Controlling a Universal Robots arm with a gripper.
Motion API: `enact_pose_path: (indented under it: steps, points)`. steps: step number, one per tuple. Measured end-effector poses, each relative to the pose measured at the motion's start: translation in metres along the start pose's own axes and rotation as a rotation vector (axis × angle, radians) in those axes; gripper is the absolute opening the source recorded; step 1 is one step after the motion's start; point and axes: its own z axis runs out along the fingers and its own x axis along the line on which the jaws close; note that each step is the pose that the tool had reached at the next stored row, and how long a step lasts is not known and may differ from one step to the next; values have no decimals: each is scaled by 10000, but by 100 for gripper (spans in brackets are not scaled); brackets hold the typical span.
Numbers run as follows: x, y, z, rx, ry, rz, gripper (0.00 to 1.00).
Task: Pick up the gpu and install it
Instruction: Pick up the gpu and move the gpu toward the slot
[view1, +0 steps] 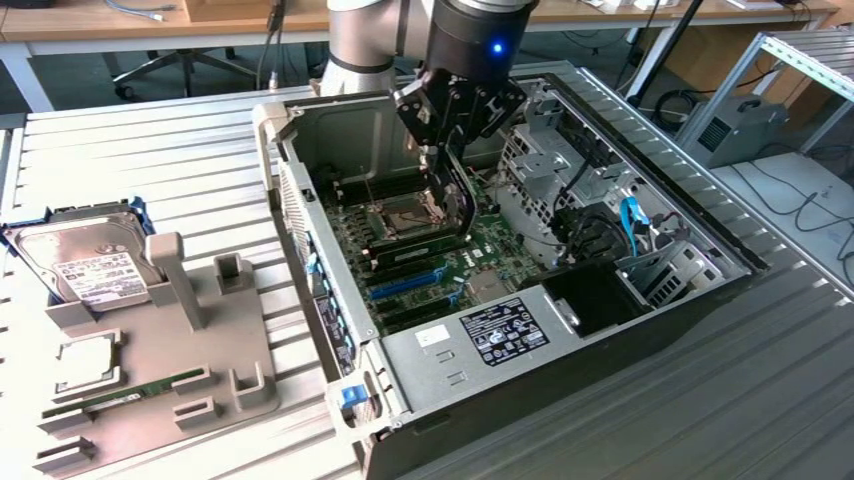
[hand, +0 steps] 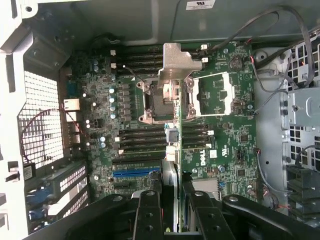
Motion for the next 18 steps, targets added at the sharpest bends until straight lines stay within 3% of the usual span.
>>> enact_pose_path:
  steps: [18]
  points:
    - [-69, 123, 121, 0, 0, 0, 26]
